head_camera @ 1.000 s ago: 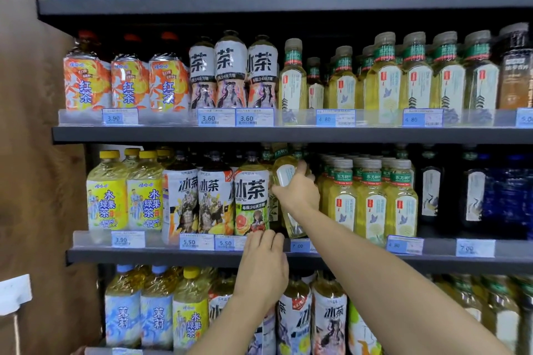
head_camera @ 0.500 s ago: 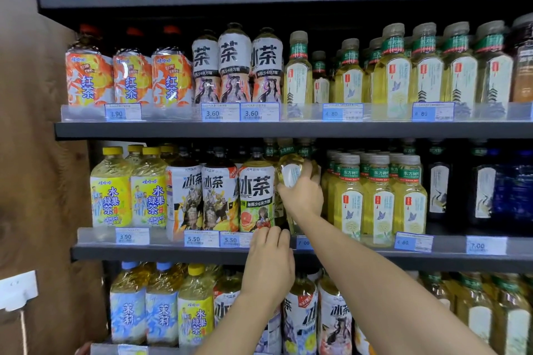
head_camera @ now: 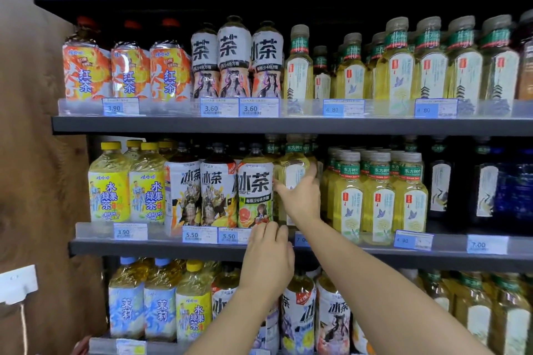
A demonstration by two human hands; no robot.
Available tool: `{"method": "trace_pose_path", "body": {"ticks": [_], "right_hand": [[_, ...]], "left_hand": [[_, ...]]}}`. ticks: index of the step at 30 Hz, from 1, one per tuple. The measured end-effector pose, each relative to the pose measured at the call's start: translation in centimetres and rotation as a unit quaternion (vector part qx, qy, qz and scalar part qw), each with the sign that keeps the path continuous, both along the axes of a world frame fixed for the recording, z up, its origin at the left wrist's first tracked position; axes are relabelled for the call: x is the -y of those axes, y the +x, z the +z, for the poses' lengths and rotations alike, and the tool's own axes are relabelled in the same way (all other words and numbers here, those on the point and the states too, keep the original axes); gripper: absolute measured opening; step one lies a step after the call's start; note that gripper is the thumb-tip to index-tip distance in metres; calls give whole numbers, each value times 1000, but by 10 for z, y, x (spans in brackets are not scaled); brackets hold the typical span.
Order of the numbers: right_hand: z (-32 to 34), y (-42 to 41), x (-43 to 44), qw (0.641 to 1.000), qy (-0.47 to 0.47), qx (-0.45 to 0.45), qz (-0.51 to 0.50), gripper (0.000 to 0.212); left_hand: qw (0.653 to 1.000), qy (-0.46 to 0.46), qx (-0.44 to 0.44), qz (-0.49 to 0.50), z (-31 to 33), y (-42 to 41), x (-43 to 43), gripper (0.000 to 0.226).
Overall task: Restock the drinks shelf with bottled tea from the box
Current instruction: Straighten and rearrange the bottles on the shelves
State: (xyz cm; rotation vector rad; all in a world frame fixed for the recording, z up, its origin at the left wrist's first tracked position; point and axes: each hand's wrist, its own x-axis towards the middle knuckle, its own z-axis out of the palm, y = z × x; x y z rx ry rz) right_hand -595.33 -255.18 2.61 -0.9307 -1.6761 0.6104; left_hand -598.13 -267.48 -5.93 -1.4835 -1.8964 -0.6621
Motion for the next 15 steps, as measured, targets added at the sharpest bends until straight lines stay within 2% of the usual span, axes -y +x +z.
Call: {"method": "trace_pose_path", "body": {"ticks": [6, 11, 15], "right_hand": [[3, 8, -1, 999, -8, 38, -8, 104], [11, 11, -9, 996, -28, 85, 11, 101], [14, 10, -11, 990, 0, 120, 74, 99]], "left_hand": [[1000, 19, 18, 9, 11, 1, -2, 48], [999, 13, 21, 23, 10, -1, -5, 36], [999, 0, 18, 32, 10, -1, -8, 43]]}}
